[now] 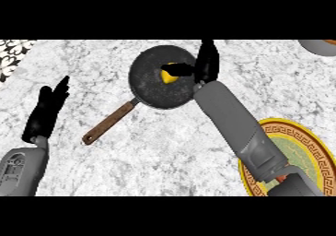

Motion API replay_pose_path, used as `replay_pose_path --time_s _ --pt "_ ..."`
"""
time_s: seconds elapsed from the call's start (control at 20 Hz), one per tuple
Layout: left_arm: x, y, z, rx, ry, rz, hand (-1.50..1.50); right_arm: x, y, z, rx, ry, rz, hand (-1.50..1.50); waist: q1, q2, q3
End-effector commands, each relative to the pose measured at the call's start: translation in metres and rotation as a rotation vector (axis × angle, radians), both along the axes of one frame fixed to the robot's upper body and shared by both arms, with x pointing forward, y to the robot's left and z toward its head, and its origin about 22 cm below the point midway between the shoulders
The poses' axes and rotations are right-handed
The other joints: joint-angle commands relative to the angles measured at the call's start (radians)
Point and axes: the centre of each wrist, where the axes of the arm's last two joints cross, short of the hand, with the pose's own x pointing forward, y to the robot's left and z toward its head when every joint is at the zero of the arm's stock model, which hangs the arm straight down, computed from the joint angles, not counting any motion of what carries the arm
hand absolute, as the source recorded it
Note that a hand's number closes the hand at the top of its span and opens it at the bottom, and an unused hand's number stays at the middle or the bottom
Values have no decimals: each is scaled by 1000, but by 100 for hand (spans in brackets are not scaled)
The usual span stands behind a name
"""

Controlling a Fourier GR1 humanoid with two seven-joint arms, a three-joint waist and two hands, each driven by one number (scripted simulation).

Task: Pick the lemon from the plate and place it in the pan

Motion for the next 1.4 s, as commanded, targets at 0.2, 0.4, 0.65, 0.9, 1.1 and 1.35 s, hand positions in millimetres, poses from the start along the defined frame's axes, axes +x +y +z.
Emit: replay_pose_path --time_s 0.2,0.4,0.65,0.9,1.1,1.35 --pt "-24 39 -15 6 27 91 0 1 -16 -18 71 -17 -119 -150 -89 -24 -2" --pt "-30 37 -20 -4 60 142 0 5 -39 -18 108 -40 -105 -150 -141 -38 -2" --pt "-60 50 -38 9 79 172 0 -20 -69 -45 150 -46 -62 -150 -175 -52 -2" --pt "-52 56 -13 12 58 183 0 -39 -136 -40 110 -14 19 -150 -189 -57 -2" --pt "-57 60 -24 17 64 194 0 -59 -173 -24 90 -30 37 -150 -184 -53 -3" --pt "-43 54 -7 11 51 176 0 -107 -192 -7 89 -4 58 -150 -190 -54 -3"
